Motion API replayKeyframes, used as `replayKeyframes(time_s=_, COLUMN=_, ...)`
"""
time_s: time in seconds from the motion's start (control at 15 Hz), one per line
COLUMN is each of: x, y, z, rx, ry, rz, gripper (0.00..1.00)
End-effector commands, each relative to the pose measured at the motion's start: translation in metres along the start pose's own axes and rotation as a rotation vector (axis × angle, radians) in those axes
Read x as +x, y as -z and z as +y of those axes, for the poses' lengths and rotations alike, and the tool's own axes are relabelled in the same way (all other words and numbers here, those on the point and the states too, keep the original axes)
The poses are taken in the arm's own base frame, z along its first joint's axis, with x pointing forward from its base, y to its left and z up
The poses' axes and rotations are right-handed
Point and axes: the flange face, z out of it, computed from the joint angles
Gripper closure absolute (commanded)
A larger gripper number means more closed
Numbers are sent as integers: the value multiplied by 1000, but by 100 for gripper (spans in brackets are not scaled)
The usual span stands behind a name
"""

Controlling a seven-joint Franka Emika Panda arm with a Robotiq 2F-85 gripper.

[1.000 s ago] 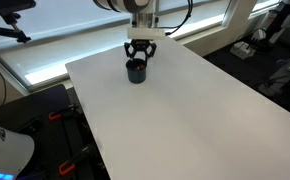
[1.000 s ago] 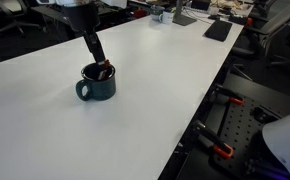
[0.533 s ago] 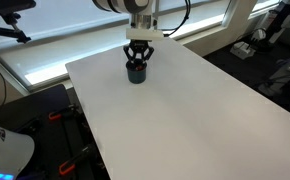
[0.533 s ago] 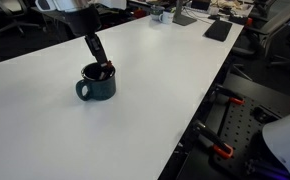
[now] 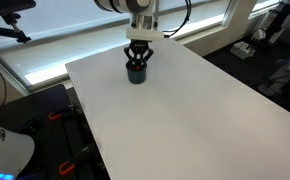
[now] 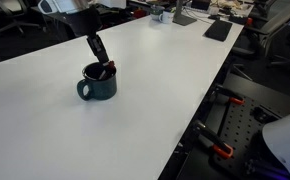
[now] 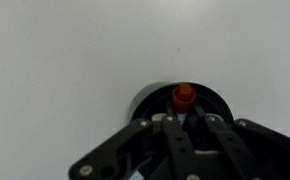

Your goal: Remove the orange marker from the cup and put it on the table

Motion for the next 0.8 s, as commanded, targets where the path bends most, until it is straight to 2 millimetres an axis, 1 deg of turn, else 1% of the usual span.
replayKeyframes(time_s=0.0, x=-5, y=49, z=3, rx=-13, ry=-43, rz=30, gripper=95)
replayKeyframes(time_s=0.13, x=-19, y=94, z=0, rx=10, ry=-90, rz=46, gripper=95)
replayKeyframes(time_s=0.2, x=-26, y=113, z=1, rx=23, ry=-121, rz=52, gripper=95)
replayKeyframes(time_s=0.27, x=-35, y=136, z=3, rx=30, ry=-151, rz=83, gripper=95)
replayKeyframes(time_s=0.33, x=-46, y=162, z=9, rx=9, ry=-209, rz=146, gripper=95)
replayKeyframes(time_s=0.4, x=-59, y=181, z=17, rx=5, ry=-246, rz=188, gripper=95)
replayKeyframes(time_s=0.47, x=-69, y=192, z=26, rx=-10, ry=-289, rz=233, gripper=95)
replayKeyframes(time_s=0.53, x=-80, y=194, z=36, rx=-19, ry=-336, rz=273, gripper=95)
replayKeyframes(time_s=0.67, x=-96, y=173, z=53, rx=-38, ry=-431, rz=334, gripper=95)
replayKeyframes(time_s=0.73, x=-100, y=152, z=58, rx=-50, ry=-479, rz=363, gripper=95)
